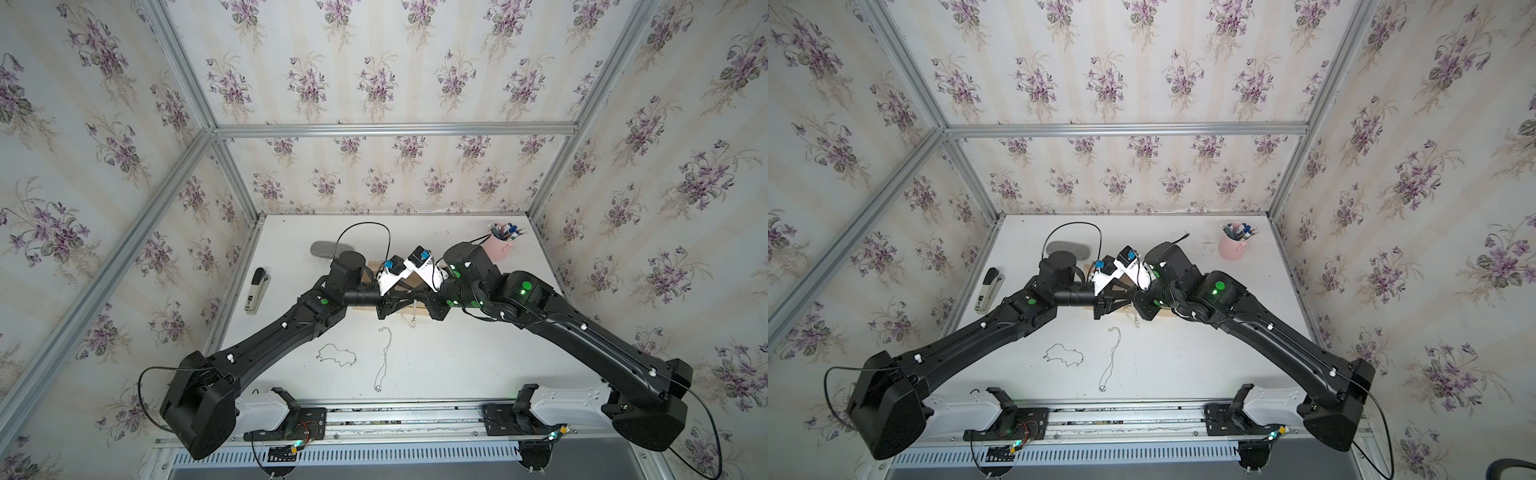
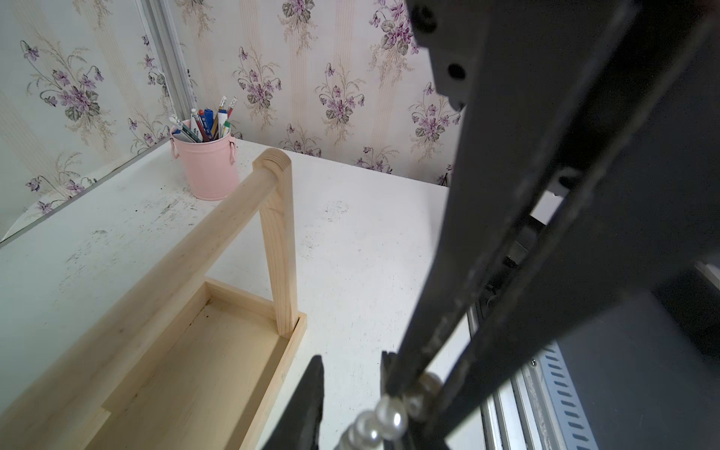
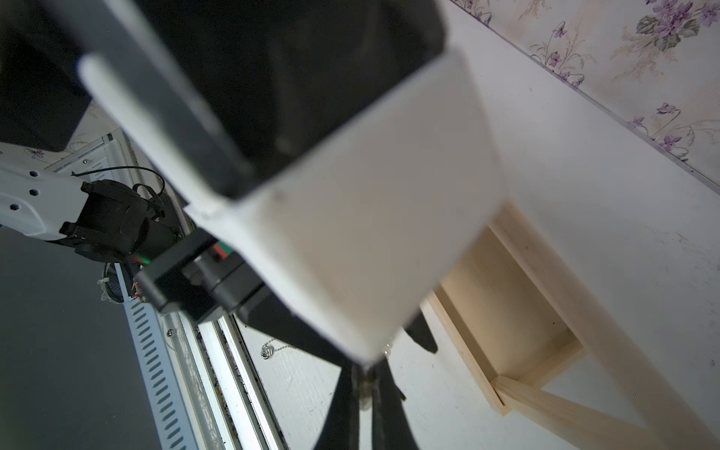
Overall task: Hang the necklace on the jewelry display stand
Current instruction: Pick up the necklace from the center of the board, then adjust the stand at the center of the board.
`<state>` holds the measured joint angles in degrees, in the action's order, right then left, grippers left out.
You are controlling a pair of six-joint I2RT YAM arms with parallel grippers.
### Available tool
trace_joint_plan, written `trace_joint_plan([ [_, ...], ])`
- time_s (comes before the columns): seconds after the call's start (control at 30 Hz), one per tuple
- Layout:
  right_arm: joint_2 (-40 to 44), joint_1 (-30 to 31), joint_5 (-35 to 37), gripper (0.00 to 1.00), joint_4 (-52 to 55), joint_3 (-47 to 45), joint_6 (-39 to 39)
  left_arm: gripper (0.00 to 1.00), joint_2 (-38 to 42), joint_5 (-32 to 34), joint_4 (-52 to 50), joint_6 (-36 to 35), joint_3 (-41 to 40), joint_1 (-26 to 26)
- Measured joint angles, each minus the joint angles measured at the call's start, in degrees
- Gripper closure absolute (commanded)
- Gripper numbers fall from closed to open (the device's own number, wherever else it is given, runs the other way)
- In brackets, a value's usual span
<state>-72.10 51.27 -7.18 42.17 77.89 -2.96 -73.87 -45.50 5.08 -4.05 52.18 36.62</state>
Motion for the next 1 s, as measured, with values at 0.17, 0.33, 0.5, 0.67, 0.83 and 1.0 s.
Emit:
trace_joint_plan([
  [0.17,-0.17,-0.52,-0.02,1.0,-0.33,-0.09,0.0,0.92,0.94,0.61,-1.7,0.37,0.31,0.0],
  [0.33,-0.26,-0.87,-0.02,1.0,-0.98,-0.11,0.0,0.96,2.32,1.81,-4.0,0.83,0.31,0.0],
  [0.5,-0.31,-1.09,-0.13,0.97,-1.86,-0.09,0.04,1.0,4.61,3.98,-6.12,1.09,0.2,0.07],
  [0.67,-0.26,-1.11,0.42,0.73,-4.68,-0.94,1.44,1.0,6.91,9.4,-12.2,2.89,2.62,0.11],
  [0.83,-0.07,-1.64,2.82,0.5,-6.51,-2.05,2.8,1.0,7.82,16.39,-24.24,4.46,8.79,-0.04],
  [1.0,-0.02,-1.57,2.89,0.42,-10.38,-1.95,3.5,1.0,6.84,22.97,-36.15,6.19,15.72,0.02],
])
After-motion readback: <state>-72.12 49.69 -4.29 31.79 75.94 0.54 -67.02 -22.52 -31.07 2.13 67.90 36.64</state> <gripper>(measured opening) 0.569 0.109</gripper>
